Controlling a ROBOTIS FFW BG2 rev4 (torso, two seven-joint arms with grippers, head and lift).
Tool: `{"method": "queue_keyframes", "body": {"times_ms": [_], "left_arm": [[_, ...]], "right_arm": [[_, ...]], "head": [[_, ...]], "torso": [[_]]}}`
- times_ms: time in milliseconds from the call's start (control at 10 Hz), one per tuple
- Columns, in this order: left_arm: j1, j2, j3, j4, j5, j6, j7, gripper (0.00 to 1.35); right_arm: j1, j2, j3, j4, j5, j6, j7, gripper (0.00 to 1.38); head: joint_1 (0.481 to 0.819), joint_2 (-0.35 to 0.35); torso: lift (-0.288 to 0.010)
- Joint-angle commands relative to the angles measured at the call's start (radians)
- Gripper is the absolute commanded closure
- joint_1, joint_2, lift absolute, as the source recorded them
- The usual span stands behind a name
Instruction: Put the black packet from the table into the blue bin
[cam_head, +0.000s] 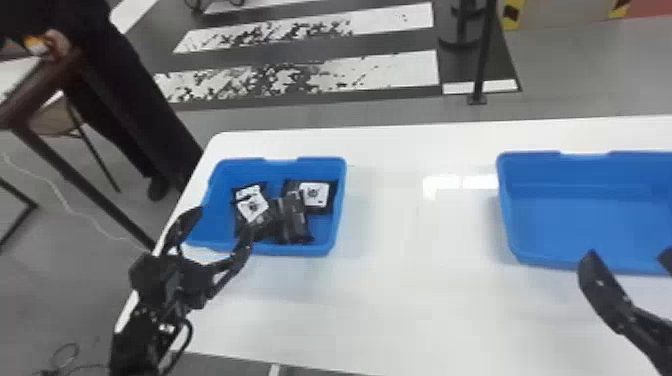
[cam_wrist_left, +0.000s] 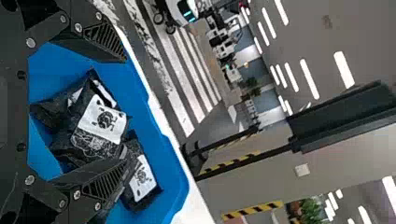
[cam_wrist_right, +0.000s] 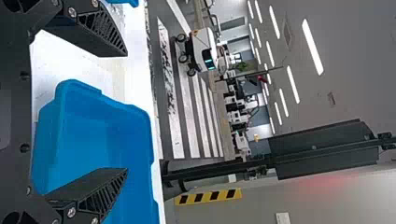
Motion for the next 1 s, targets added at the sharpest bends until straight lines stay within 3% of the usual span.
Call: {"method": "queue_keyframes", "body": {"times_ms": [0,200,400,900], "left_arm": [[0.097,-0.004,-0.066,-0.01,0.184,-0.101,0.049,0.29],[0.244,-0.004,-0.156,-0.098,0.359,-0.216,0.146,0.29],[0.338,-0.004,-0.244,-0.15,0.459,-0.258,0.253,0.29],[0.348,-0.004,-0.292,-0.155,0.487,-0.285,0.276,0.3]], "right_arm": [[0.007,-0.002,0.0,-0.008,0.003,0.0,0.0,0.14],[0.01,0.0,0.0,-0.015,0.013,0.01,0.0,0.14],[0.015,0.0,0.0,-0.017,0.017,0.01,-0.002,0.14],[0.01,0.005,0.0,-0.02,0.031,0.015,-0.002,0.14]], "head": [[0.695,0.242],[0.695,0.223],[0.695,0.216],[0.695,0.182]], "torso": [[-0.11],[-0.11],[-0.11],[-0.11]]}}
